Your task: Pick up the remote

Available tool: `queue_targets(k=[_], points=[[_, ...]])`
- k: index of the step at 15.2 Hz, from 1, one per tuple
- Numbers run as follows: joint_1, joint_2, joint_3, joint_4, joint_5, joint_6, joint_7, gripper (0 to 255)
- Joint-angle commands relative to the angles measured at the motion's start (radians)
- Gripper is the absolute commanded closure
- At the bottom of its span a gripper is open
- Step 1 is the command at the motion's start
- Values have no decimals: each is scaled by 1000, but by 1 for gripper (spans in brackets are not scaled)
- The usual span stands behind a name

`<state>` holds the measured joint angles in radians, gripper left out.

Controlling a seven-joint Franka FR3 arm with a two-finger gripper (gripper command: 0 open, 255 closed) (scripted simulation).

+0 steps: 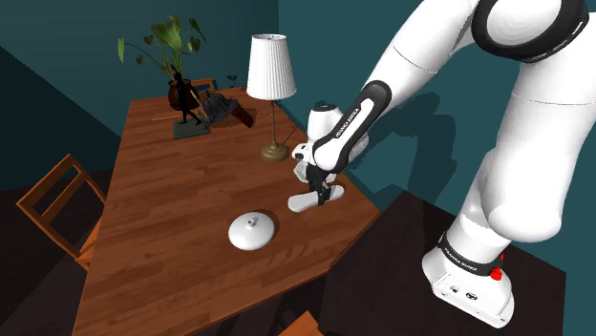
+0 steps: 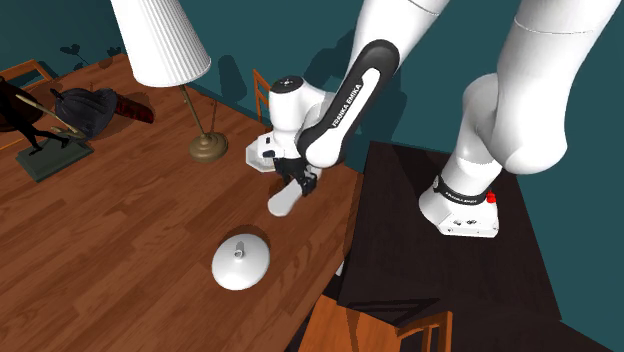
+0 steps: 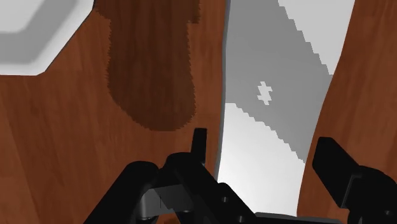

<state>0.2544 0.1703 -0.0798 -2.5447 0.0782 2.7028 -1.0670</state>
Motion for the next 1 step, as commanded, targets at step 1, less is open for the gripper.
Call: queue_targets(k=[1], points=[[1, -8, -1, 0, -2, -8, 2, 255]])
